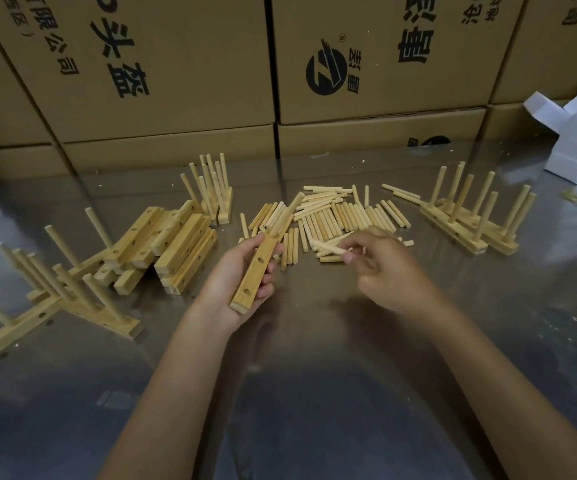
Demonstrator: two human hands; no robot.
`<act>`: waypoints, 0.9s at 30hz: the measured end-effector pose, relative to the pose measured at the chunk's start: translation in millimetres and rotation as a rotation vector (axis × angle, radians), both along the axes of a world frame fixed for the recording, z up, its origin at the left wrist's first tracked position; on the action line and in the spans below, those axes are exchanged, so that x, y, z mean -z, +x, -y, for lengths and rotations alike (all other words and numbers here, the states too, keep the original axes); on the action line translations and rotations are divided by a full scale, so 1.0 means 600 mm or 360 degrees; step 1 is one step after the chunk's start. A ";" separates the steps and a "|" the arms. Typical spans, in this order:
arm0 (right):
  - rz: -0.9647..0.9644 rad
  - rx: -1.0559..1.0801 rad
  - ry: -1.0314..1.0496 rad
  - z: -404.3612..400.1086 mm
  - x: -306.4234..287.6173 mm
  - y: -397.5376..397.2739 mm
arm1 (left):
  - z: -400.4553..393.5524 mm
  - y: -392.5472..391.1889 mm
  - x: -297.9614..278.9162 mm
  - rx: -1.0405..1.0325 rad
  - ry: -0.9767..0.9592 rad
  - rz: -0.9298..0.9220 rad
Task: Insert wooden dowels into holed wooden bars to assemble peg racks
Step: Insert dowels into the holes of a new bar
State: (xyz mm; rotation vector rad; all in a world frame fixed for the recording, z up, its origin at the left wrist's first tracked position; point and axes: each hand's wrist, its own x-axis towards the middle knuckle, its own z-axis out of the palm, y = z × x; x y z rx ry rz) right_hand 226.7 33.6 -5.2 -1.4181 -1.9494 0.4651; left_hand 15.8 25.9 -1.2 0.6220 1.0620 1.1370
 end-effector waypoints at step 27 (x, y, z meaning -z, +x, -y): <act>-0.0143 -0.0249 0.0433 0.043 -0.010 -0.059 | -0.003 0.044 0.013 -0.0100 0.0102 -0.0543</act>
